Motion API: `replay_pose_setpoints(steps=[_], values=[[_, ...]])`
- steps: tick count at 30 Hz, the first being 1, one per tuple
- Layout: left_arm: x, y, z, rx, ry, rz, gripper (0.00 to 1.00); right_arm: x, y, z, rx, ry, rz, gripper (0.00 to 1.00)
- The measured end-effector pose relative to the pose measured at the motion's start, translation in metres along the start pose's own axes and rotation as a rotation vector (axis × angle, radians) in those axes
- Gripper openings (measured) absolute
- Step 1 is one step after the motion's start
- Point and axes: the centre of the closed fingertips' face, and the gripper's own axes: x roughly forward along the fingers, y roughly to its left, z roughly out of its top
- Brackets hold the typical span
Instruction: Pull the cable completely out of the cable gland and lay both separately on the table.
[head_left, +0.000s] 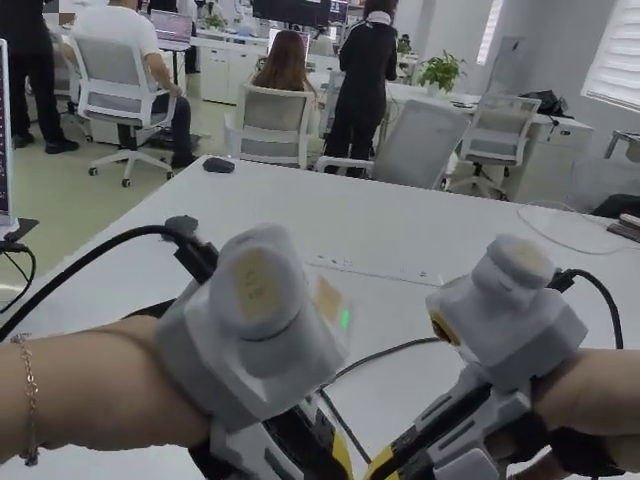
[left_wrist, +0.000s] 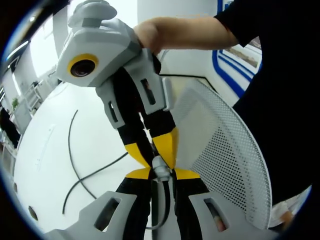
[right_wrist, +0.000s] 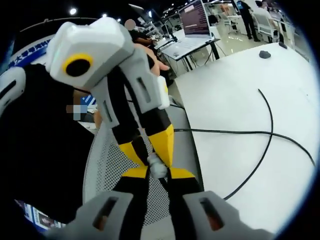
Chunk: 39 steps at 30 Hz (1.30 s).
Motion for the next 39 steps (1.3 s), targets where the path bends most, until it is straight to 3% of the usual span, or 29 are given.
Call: replay_pose_setpoints(steps=[6, 9, 13, 20, 27, 29, 31, 32, 35, 37, 39], values=[[0.002, -0.002, -0.01, -0.089, 0.006, -0.01, 0.16, 0.008, -0.001, -0.002, -0.115, 0.045, -0.119, 0.12], [-0.003, -0.002, -0.012, -0.129, -0.004, -0.038, 0.16, 0.01, 0.001, 0.002, -0.132, 0.042, -0.162, 0.11], [-0.009, 0.0, -0.015, -0.169, -0.021, -0.091, 0.16, 0.011, -0.002, 0.008, -0.251, 0.048, -0.244, 0.11], [-0.014, 0.006, -0.019, -0.291, -0.079, -0.169, 0.15, 0.014, -0.008, 0.015, -0.398, 0.03, -0.388, 0.11], [-0.016, 0.006, -0.02, -0.414, -0.155, -0.251, 0.15, 0.015, -0.008, 0.018, -0.61, 0.095, -0.533, 0.12], [-0.018, 0.007, -0.021, -0.406, -0.156, -0.244, 0.15, 0.016, -0.009, 0.018, -0.58, 0.08, -0.533, 0.13], [-0.019, 0.008, -0.023, -0.331, -0.12, -0.2, 0.15, 0.012, -0.012, 0.017, -0.47, 0.05, -0.517, 0.15], [-0.019, 0.008, -0.023, -0.292, -0.107, -0.172, 0.15, 0.007, -0.016, 0.019, -0.467, 0.041, -0.513, 0.18], [-0.021, 0.005, -0.021, -0.227, -0.085, -0.137, 0.15, 0.001, -0.015, 0.024, -0.377, -0.014, -0.458, 0.23], [-0.023, 0.005, -0.02, -0.176, -0.074, -0.101, 0.15, 0.004, -0.008, 0.024, -0.34, -0.025, -0.373, 0.21], [-0.024, 0.003, -0.02, -0.139, -0.05, -0.078, 0.16, 0.004, -0.007, 0.023, -0.322, -0.014, -0.341, 0.18]])
